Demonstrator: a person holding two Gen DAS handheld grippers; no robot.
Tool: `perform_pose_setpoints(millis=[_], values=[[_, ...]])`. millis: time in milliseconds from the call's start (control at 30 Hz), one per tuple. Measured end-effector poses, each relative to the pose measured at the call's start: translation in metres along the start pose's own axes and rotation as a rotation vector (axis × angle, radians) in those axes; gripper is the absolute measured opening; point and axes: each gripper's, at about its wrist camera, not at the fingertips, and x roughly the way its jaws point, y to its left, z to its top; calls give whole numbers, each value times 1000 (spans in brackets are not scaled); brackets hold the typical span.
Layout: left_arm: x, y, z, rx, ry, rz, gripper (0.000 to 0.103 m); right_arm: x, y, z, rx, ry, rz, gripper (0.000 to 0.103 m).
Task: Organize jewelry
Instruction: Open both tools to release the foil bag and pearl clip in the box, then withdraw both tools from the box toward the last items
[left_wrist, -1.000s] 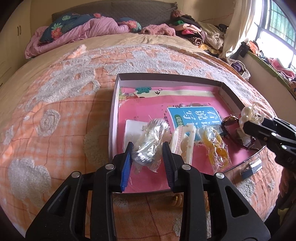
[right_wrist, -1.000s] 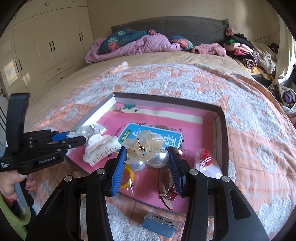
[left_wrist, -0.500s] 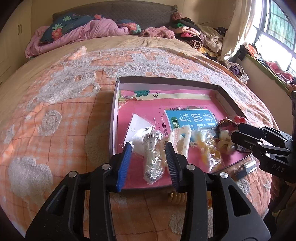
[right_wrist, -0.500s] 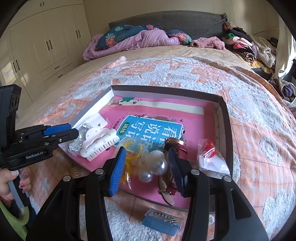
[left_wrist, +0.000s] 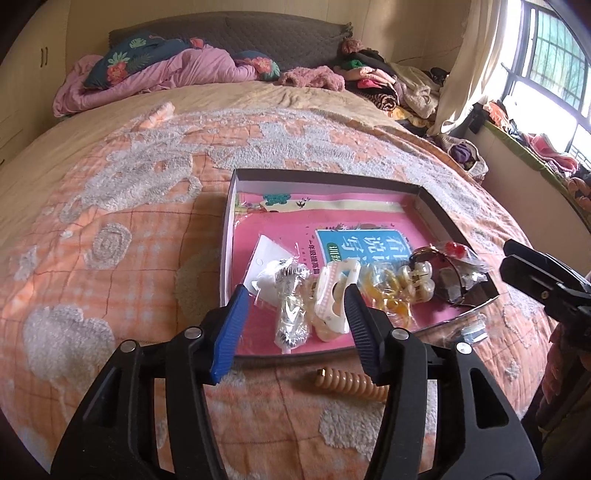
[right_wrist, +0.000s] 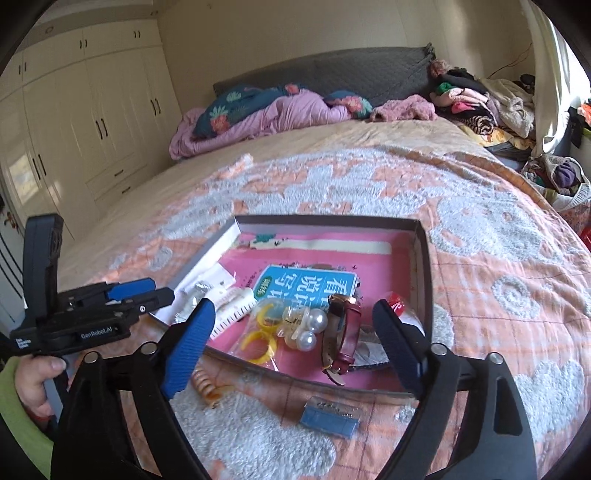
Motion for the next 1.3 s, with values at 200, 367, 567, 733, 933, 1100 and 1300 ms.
perform_pose_setpoints(millis=[200, 367, 567, 733, 933, 1100, 1300], values=[[-13, -4, -2, -8, -23, -3, 61, -25, 1, -1, 22, -46, 5, 91], [-22, -7, -4, -3, -32, 4, 71, -40, 0, -6, 37, -61, 3, 94], [-31, -12, -9, 16, -43, 22, 84, -51, -3, -14, 49, -59, -10, 97], [-35, -17, -15, 27, -41, 20, 87, -57, -3, -24, 58, -46, -17, 97], [-37, -21, -21, 39, -32, 23, 88, -61, -4, -34, 63, -31, -21, 97], [-35, -25, -30, 57, -16, 32, 88, -57, -5, -42, 71, -2, -28, 97], [-25, -30, -41, 83, 19, 35, 88, -45, -7, -53, 80, 45, -52, 97]])
